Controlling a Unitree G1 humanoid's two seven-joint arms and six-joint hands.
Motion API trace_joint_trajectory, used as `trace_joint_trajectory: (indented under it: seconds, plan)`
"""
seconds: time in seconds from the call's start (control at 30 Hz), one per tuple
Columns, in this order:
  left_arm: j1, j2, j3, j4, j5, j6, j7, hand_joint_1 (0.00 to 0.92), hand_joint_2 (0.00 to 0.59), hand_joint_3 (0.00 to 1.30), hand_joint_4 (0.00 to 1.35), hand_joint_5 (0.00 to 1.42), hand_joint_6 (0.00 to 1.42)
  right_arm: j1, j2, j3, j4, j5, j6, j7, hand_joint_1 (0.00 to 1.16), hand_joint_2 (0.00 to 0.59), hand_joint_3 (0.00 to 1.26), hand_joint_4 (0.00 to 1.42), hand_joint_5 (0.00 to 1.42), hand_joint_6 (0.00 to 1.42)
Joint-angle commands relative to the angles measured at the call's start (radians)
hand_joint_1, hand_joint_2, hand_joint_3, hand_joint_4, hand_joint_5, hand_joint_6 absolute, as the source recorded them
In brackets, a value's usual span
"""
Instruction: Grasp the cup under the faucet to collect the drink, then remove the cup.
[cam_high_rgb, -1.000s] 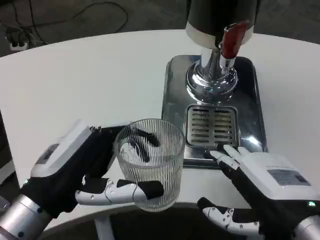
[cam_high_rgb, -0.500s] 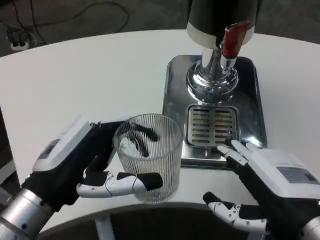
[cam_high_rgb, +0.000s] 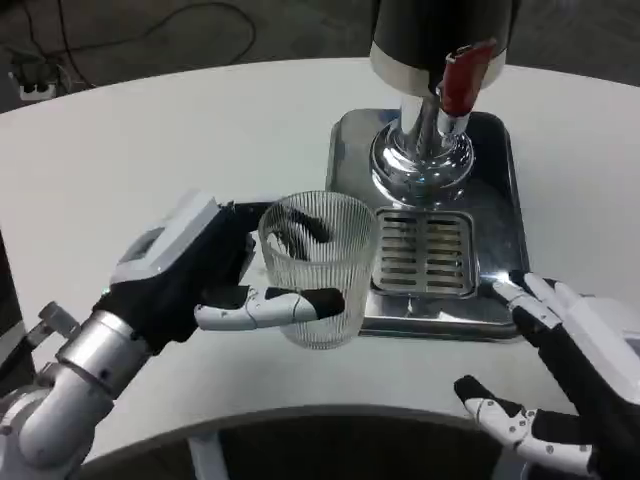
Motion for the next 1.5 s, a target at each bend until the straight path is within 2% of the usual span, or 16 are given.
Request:
trace_joint_trajectory:
  seconds: [0.03,0.43,0.7,0.93,1.27,1.4,1.5]
  plan:
    - [-0.080,-0.005,-0.024,0.088,0.031,-0.054,0.067,0.554,0.280,1.04,1.24,1.42,1.42,0.022,0.005,-0.028,-0.036,0.014,0.001,0.004,0.41,0.390,0.11,0.00,0.00,0.00]
    - [-0.328,-0.024,-0.117,0.461,0.132,-0.108,0.223,0.554,0.280,1.04,1.24,1.42,1.42,0.100,0.020,-0.089,-0.129,0.040,0.003,0.028,0.41,0.390,0.11,0.00,0.00,0.00]
    - [-0.492,-0.075,-0.199,0.692,0.195,-0.108,0.322,0.554,0.280,1.04,1.24,1.42,1.42,0.132,0.051,-0.166,-0.133,0.080,-0.052,0.025,0.41,0.390,0.11,0.00,0.00,0.00]
    - [-0.581,-0.121,-0.262,0.800,0.230,-0.088,0.378,0.554,0.280,1.04,1.24,1.42,1.42,0.178,0.078,-0.265,-0.133,0.149,-0.120,0.025,0.41,0.390,0.11,0.00,0.00,0.00]
    - [-0.646,-0.175,-0.330,0.870,0.276,-0.042,0.475,0.550,0.284,1.04,1.24,1.42,1.42,0.224,0.100,-0.372,-0.133,0.237,-0.188,0.024,0.41,0.390,0.11,0.00,0.00,0.00]
    - [-0.651,-0.187,-0.349,0.877,0.294,-0.027,0.514,0.542,0.291,1.03,1.21,1.42,1.42,0.240,0.102,-0.409,-0.133,0.268,-0.207,0.024,0.41,0.390,0.11,0.00,0.00,0.00]
    - [-0.651,-0.191,-0.367,0.880,0.298,-0.018,0.526,0.533,0.297,0.98,1.13,1.37,1.42,0.249,0.101,-0.435,-0.133,0.293,-0.215,0.023,0.41,0.390,0.11,0.00,0.00,0.00]
